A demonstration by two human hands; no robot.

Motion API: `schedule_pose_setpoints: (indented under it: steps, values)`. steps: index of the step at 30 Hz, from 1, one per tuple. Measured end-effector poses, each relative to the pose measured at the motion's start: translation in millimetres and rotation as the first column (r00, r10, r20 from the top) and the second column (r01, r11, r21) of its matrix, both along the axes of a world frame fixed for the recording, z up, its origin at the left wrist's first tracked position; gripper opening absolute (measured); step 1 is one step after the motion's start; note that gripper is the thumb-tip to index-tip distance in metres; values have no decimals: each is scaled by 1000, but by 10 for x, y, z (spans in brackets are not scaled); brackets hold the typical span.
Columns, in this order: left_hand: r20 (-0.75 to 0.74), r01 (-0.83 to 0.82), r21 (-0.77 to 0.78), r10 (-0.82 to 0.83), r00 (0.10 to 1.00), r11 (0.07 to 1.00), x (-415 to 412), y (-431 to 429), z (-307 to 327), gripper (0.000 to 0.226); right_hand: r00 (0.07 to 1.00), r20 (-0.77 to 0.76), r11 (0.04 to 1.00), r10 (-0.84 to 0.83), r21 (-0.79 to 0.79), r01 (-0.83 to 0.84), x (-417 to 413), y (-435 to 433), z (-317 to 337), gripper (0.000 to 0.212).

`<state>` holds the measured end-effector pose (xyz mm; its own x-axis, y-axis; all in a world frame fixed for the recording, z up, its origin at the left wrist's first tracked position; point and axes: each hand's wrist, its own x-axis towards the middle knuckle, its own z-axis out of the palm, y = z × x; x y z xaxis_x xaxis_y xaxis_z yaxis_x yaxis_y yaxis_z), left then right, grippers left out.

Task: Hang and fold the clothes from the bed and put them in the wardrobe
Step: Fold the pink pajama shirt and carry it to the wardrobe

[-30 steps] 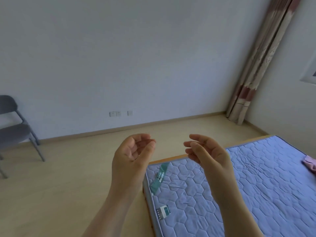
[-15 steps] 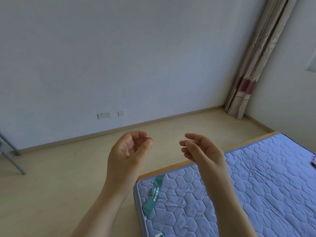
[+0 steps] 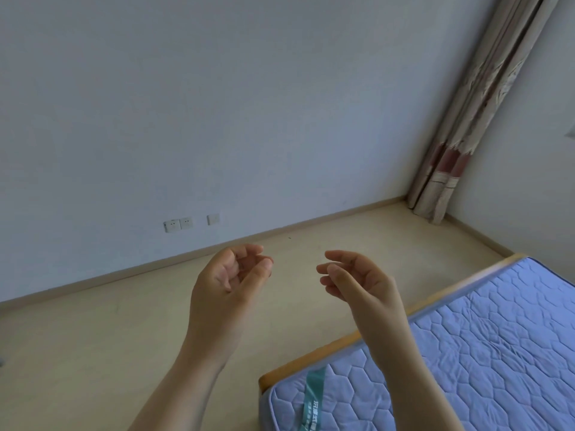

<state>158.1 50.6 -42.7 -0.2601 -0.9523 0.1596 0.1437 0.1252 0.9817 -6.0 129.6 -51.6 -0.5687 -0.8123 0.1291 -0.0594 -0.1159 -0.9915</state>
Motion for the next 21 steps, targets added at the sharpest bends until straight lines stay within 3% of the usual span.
schedule_pose_setpoints:
  steps: [8, 21]
  values:
    - [23, 174, 14, -174, 984, 985, -272, -1375, -3, 15, 992, -36, 991, -124, 45, 126, -129, -1138, 39, 19]
    - [176, 413, -31, -401, 899, 910, -1677, -3067, 7, 25, 924, -3, 924, -381, -22, 381, -1407, -2519, -92, 19]
